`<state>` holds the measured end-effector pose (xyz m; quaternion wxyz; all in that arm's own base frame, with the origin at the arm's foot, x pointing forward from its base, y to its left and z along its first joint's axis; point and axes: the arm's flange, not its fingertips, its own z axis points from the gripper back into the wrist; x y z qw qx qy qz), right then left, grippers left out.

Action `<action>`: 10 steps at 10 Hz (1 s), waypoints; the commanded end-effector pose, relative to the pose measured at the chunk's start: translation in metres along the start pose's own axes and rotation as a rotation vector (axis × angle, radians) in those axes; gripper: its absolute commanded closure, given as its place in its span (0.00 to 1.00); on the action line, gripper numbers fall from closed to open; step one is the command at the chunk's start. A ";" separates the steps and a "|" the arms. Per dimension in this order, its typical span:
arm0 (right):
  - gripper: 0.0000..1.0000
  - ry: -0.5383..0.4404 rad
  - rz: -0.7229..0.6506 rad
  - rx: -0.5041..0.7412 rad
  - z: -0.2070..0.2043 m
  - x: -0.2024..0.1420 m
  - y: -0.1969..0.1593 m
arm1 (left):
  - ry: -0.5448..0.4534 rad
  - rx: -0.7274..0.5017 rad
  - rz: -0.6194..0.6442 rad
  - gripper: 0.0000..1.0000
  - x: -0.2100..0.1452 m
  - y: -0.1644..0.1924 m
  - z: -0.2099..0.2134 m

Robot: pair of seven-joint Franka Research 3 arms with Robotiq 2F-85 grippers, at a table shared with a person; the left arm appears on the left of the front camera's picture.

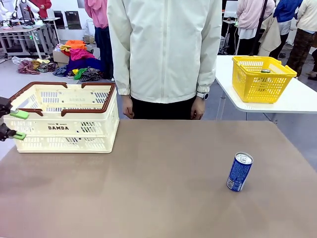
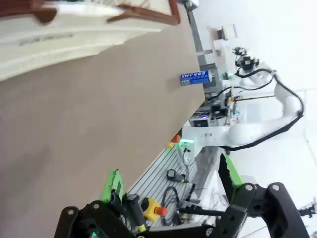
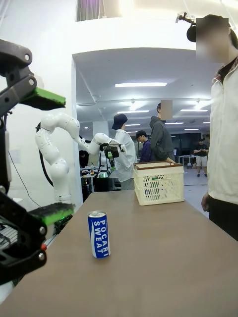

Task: Place the drinks into the Shopping basket.
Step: Pick up one drink and place it into the Shopping basket.

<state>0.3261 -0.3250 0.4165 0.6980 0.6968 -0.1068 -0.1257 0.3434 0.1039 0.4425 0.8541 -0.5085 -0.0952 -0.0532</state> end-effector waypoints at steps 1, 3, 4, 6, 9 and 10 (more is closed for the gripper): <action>0.00 0.011 -0.003 0.000 0.000 -0.002 0.003 | 0.017 0.022 -0.032 0.00 -0.002 -0.012 0.006; 0.00 0.011 -0.003 0.000 0.000 -0.002 0.003 | 0.017 0.022 -0.032 0.00 -0.002 -0.012 0.006; 0.00 0.011 -0.003 0.000 0.000 -0.002 0.003 | 0.017 0.022 -0.032 0.00 -0.002 -0.012 0.006; 0.00 0.011 -0.003 0.000 0.000 -0.002 0.003 | 0.017 0.022 -0.032 0.00 -0.002 -0.012 0.006; 0.00 0.011 -0.003 0.000 0.000 -0.002 0.003 | 0.017 0.022 -0.032 0.00 -0.002 -0.012 0.006; 0.00 0.011 -0.003 0.000 0.000 -0.002 0.003 | 0.017 0.022 -0.032 0.00 -0.002 -0.012 0.006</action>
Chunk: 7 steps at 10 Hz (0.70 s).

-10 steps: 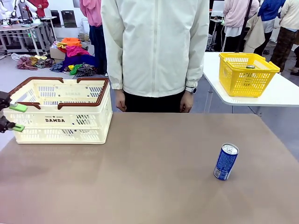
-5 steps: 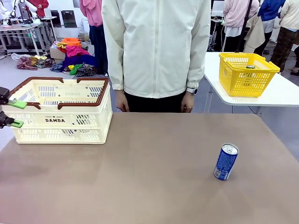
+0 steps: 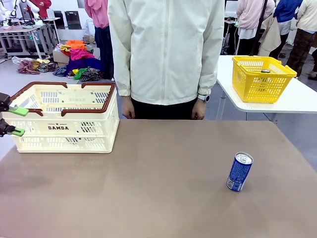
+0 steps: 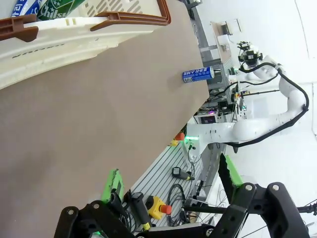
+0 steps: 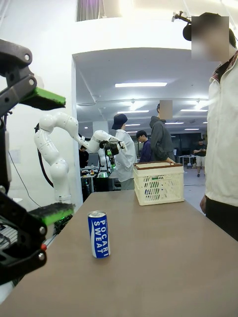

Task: Place the drinks into the Shopping basket.
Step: Pick up one drink and place it into the Shopping basket.

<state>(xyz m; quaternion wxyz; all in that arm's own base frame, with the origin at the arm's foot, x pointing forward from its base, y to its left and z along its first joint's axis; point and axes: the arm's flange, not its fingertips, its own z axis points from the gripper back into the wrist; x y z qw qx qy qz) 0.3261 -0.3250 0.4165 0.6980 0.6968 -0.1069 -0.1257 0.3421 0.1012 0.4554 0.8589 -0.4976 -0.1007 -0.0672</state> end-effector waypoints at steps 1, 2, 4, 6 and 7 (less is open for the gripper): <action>0.00 0.011 -0.003 0.000 0.000 -0.002 0.003 | 0.010 0.001 -0.001 0.00 -0.004 0.000 0.002; 0.00 0.011 -0.003 0.000 0.000 -0.002 0.003 | 0.010 0.001 -0.001 0.00 -0.004 0.000 0.002; 0.00 0.000 0.000 0.000 0.000 0.000 0.000 | 0.010 0.001 -0.001 0.00 -0.004 0.000 0.002; 0.00 0.107 0.048 -0.283 -0.054 0.003 0.060 | 0.010 0.001 -0.001 0.00 -0.004 0.000 0.002; 0.00 0.212 0.082 -0.405 -0.095 0.008 0.085 | 0.010 0.001 -0.001 0.00 -0.004 0.000 0.002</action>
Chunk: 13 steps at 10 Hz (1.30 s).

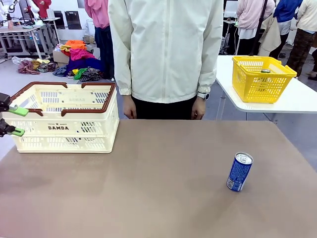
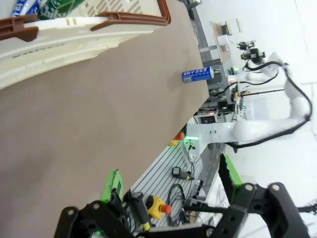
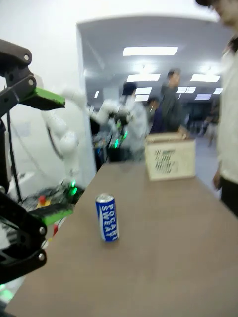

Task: Place the drinks into the Shopping basket.
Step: Pick up one drink and place it into the Shopping basket.

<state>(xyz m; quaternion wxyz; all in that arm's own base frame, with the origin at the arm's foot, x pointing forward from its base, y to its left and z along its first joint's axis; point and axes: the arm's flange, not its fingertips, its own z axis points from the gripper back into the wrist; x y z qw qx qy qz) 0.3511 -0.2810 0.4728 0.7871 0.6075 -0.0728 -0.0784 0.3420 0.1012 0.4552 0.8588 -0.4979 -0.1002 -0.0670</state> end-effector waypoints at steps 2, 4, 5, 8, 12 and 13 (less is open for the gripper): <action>0.00 0.288 0.084 -0.434 -0.106 0.024 0.096 | 0.010 0.001 -0.002 0.00 -0.003 0.000 0.002; 0.00 0.464 0.161 -0.762 -0.181 0.022 0.137 | 0.010 0.001 -0.002 0.00 -0.003 0.000 0.002; 0.00 0.482 0.183 -0.906 -0.213 0.014 0.141 | 0.010 0.001 -0.002 0.00 -0.003 0.000 0.002; 0.00 0.413 0.332 -1.193 -0.297 -0.035 0.109 | 0.010 0.001 -0.002 0.00 -0.003 0.000 0.002; 0.00 0.510 0.355 -1.163 -0.304 -0.026 0.117 | 0.010 0.001 -0.002 0.00 -0.003 0.000 0.002; 0.00 0.469 0.380 -1.137 -0.291 -0.043 0.108 | 0.010 0.001 -0.002 0.00 -0.003 0.000 0.002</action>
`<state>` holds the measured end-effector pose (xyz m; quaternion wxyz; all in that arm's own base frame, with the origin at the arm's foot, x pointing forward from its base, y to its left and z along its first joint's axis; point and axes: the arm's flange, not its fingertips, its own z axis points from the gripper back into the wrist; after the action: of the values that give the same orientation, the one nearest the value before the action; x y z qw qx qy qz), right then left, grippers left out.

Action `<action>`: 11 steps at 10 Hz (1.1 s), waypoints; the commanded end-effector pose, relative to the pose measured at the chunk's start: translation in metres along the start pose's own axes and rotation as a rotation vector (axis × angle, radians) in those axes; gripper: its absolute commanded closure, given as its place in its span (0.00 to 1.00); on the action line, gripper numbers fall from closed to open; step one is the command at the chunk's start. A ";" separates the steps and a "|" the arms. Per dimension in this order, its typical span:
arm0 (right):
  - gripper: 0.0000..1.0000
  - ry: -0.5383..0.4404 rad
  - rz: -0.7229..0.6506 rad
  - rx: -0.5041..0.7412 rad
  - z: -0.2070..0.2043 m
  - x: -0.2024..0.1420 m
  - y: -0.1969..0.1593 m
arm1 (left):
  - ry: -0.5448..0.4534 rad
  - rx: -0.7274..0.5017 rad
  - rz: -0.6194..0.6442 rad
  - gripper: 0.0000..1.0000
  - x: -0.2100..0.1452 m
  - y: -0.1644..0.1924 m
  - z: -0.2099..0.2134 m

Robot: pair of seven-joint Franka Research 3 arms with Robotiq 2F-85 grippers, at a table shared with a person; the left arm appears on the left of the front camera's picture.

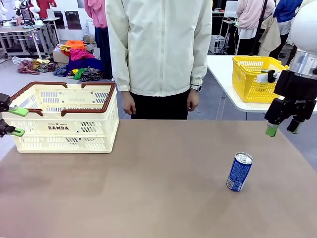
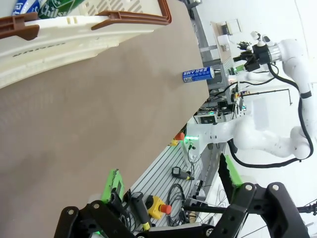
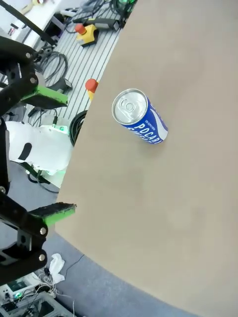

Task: Place the drinks into the Shopping basket.
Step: Pick up one drink and place it into the Shopping basket.

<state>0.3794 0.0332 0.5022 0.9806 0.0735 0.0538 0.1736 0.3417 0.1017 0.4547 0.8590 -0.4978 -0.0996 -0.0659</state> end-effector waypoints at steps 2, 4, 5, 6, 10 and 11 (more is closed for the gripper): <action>0.00 -0.104 -0.177 -0.100 -0.018 0.001 0.030 | 0.010 0.001 -0.005 0.00 -0.003 0.000 0.002; 0.00 -0.115 -0.313 -0.123 -0.040 0.013 0.059 | 0.010 0.001 -0.005 0.00 -0.003 0.000 0.002; 0.00 -0.101 -0.344 -0.143 -0.053 0.019 0.069 | 0.010 0.001 -0.005 0.00 -0.003 0.000 0.002; 0.00 -0.080 -0.345 -0.154 -0.068 0.025 0.081 | 0.010 0.001 -0.005 0.00 -0.003 0.000 0.002; 0.00 -0.068 -0.397 -0.187 -0.114 0.042 0.092 | 0.010 0.001 -0.005 0.00 -0.003 0.000 0.002; 0.00 -0.072 -0.410 -0.184 -0.123 0.044 0.087 | 0.010 0.001 -0.005 0.00 -0.003 0.000 0.002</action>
<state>0.3710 0.1473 0.4003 0.9995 -0.0067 0.0311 -0.0078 0.3415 0.1018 0.4548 0.8590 -0.4979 -0.0997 -0.0659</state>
